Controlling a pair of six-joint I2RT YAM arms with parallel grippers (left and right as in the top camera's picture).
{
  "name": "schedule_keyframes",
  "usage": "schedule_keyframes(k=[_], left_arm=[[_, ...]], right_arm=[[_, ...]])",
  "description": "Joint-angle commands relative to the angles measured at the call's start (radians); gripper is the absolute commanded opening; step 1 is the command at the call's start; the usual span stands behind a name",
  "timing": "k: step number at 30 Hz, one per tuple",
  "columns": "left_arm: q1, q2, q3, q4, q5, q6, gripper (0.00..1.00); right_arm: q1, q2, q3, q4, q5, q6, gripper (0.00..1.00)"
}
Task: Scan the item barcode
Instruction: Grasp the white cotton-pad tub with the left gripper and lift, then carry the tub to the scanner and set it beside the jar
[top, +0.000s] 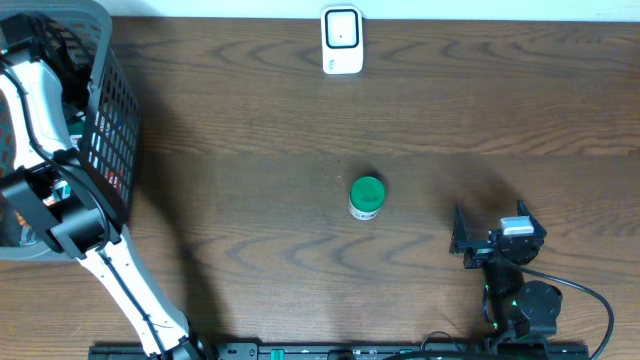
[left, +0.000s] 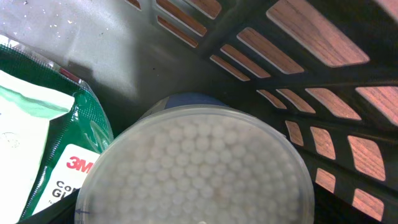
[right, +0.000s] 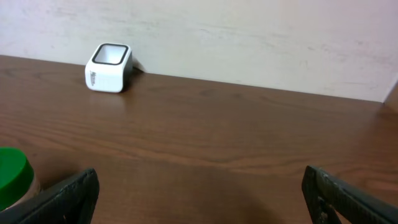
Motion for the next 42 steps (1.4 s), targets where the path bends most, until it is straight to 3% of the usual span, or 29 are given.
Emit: schedule_keyframes(k=[1,9,20,28,37,42], left_arm=[[-0.005,0.006,-0.003,0.001,0.002,0.013,0.77],[0.012,-0.098,-0.003,-0.01,0.002,0.013,0.67],[0.04,-0.391,-0.003,-0.026,-0.133,0.013,0.67],[0.04,-0.575,-0.003,-0.077,-0.135,-0.02,0.67],[0.018,-0.722,-0.003,-0.175,0.082,-0.04,0.67],[-0.049,-0.785,-0.003,-0.231,0.093,-0.04,0.67]], right_arm=[[0.0,-0.002,-0.001,-0.004,0.002,0.011,0.99],[0.0,-0.002,-0.001,-0.004,0.002,0.011,0.99],[0.0,-0.002,-0.001,-0.004,0.002,0.011,0.99],[0.0,-0.002,-0.001,-0.004,0.002,0.011,0.99],[0.0,-0.002,-0.001,-0.004,0.002,0.011,0.99],[0.0,-0.002,-0.001,-0.004,0.002,0.011,0.99]])
